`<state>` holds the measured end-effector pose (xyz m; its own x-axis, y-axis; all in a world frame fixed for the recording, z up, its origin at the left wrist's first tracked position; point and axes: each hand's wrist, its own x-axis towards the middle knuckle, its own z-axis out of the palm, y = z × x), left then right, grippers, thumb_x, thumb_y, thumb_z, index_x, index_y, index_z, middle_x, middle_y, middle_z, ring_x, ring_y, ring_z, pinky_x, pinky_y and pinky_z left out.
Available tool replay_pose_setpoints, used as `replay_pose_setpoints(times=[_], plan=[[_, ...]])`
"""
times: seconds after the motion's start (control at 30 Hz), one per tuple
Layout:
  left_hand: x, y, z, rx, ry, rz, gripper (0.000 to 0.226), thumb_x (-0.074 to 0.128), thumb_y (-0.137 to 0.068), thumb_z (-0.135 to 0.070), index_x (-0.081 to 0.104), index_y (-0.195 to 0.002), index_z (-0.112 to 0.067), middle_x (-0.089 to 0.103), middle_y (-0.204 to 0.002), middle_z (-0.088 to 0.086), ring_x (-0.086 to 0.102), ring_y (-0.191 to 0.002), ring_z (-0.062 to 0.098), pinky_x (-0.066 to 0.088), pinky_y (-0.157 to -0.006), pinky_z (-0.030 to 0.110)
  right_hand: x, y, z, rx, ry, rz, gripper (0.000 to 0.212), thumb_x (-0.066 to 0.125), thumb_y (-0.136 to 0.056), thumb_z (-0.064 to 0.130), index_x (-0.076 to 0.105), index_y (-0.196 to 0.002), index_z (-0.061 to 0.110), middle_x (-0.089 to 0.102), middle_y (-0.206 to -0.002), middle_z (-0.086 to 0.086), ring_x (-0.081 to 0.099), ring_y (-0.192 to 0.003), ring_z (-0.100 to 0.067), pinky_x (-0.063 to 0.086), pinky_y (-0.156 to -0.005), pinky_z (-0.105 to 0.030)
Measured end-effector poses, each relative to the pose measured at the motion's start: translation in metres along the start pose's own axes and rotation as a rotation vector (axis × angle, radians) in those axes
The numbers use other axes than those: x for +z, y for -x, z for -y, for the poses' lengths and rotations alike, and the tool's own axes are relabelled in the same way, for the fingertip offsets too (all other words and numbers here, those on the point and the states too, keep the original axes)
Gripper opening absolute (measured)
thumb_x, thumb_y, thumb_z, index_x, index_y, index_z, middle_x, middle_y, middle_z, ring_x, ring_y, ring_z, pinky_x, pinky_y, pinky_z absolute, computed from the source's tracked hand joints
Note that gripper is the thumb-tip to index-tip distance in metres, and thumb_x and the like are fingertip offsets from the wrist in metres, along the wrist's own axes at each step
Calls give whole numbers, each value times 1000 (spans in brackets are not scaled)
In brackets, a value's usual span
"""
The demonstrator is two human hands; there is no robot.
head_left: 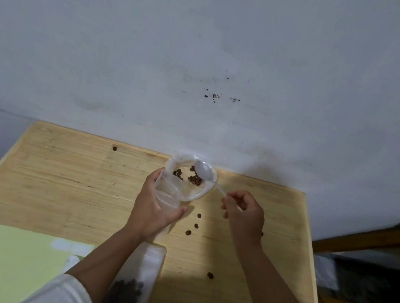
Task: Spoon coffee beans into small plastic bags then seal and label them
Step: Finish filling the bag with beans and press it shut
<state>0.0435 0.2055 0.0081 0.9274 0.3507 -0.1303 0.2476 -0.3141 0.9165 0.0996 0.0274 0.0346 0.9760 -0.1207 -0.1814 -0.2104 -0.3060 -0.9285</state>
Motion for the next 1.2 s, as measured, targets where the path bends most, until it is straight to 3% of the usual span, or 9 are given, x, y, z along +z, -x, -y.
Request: replay_pose_setpoints(times=[0.1,0.23,0.33,0.53,0.67,0.77,0.9,1.07,1.2], plan=[[-1,-3,1,-8,10,16,107,87,-56,-39,27,-142,-19,37,-141,-4,33,-123,3,29,-100,21,4,5,6,-52,-46,50,15,62,-83,5,67,-75,16,68,-65,-3,62,-59,-15,52,-56,-32],[-2,-8,2,-17,36,53,103,87,-57,-39,28,-141,-24,39,-138,-6,39,-124,9,36,-103,28,9,7,4,-129,56,-22,21,59,-89,15,60,-75,30,67,-66,1,63,-60,-13,55,-61,-35],[-1,-12,1,-19,35,79,97,86,-60,-35,30,-139,-28,39,-130,-13,37,-118,3,33,-91,14,12,4,0,-170,144,-48,19,55,-91,16,57,-77,29,66,-67,2,64,-64,-17,54,-64,-32],[0,-18,-1,-3,30,113,86,86,-61,-34,32,-127,-43,41,-126,-19,40,-113,-2,30,-75,-4,22,4,-10,-199,220,-92,12,56,-91,14,57,-82,21,66,-68,-1,60,-62,-14,39,-57,-3],[2,-22,-4,8,32,114,85,86,-62,-32,35,-128,-42,43,-127,-18,40,-113,-3,30,-77,-6,25,3,-21,-111,187,-142,6,56,-90,17,62,-89,17,69,-75,-4,64,-70,-16,41,-62,-5],[4,-22,-5,13,25,113,85,86,-62,-31,37,-131,-38,43,-127,-20,40,-114,-3,29,-79,-4,29,4,-27,23,122,-203,10,54,-92,18,63,-96,16,71,-81,-3,67,-78,-16,51,-74,-25],[6,-18,-4,43,-25,96,79,85,-61,-37,39,-125,-40,44,-121,-29,44,-113,-4,30,-81,-4,38,0,-27,219,-49,-296,9,52,-92,16,61,-95,15,68,-71,6,68,-74,-14,55,-78,-35],[4,-15,-4,24,-36,73,77,85,-61,-35,38,-122,-40,43,-117,-29,44,-104,-11,29,-77,-7,46,-18,-21,472,-446,-324,12,54,-92,7,61,-102,9,68,-79,-6,67,-71,-14,55,-66,-23],[2,-17,-2,3,-38,78,81,85,-60,-38,37,-125,-39,43,-120,-24,43,-110,-4,31,-78,-5,44,-30,-18,522,-617,-259,11,49,-95,6,57,-103,4,65,-81,-13,65,-72,-19,57,-63,-23]])
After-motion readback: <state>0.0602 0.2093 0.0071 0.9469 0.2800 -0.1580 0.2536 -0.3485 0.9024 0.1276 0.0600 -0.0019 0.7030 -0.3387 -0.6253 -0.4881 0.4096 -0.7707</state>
